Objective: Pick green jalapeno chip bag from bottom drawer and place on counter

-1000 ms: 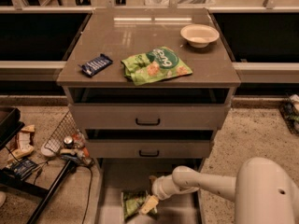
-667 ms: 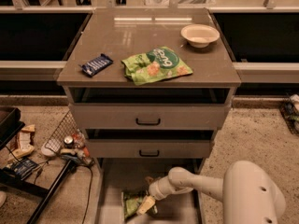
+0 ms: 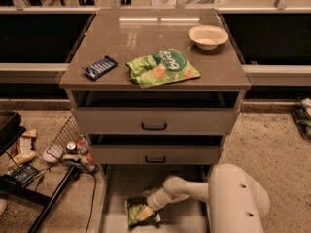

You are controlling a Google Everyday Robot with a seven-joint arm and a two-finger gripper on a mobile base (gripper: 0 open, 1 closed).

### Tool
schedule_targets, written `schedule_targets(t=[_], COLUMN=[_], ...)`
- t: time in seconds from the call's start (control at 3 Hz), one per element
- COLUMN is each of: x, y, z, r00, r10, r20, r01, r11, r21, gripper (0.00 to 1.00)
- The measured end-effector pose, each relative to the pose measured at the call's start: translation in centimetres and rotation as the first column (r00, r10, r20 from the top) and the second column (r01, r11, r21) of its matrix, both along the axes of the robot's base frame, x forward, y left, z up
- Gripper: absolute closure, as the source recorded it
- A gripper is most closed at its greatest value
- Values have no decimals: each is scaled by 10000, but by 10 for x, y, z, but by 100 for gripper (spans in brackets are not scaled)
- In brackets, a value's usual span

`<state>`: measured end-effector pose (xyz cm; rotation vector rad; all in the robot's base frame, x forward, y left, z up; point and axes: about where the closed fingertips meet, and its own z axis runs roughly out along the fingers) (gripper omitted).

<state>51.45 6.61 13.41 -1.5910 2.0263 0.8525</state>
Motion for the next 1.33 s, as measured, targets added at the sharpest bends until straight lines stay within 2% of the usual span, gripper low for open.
schedule_targets(t=[0.33, 0.67, 1.0, 1.33], x=[5, -10, 0, 13], y=[6, 12, -7, -44], z=[21, 67, 120, 185], r00=[9973, 9893, 9823, 9809], r10=[200, 917, 1435, 1701], r20=[706, 1136, 1204, 943], r01=[-190, -923, -1439, -1720], r11=[9997, 9957, 9896, 9850], r21=[-140, 3, -48, 115], gripper=[54, 77, 99, 100])
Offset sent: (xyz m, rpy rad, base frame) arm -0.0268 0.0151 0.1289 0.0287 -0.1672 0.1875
